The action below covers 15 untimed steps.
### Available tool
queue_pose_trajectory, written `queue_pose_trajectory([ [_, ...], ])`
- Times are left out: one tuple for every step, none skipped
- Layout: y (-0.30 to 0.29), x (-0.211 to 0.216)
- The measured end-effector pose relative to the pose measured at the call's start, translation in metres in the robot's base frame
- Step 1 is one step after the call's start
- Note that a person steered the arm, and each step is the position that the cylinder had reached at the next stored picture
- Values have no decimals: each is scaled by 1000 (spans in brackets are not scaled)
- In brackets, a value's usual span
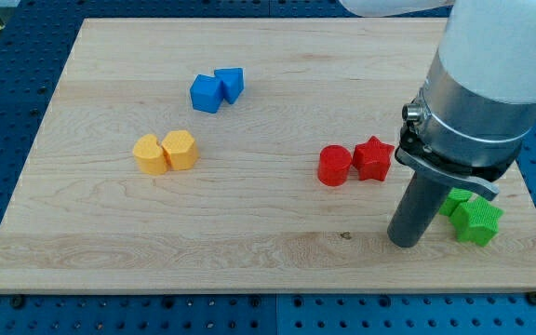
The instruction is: Point your arm to the center
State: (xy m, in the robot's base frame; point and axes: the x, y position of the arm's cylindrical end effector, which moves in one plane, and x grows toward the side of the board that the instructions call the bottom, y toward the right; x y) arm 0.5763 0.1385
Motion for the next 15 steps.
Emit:
queue_pose_trajectory([
  [7,0],
  [6,0],
  [-24,3],
  [-58,14],
  [-60,14],
  [-60,14],
  [-60,32],
  [-60,42],
  [-61,43],
  [-64,31],
  [-77,3],
  [-83,-6],
  [-89,-6],
  [-123,-8],
  [-128,-9],
])
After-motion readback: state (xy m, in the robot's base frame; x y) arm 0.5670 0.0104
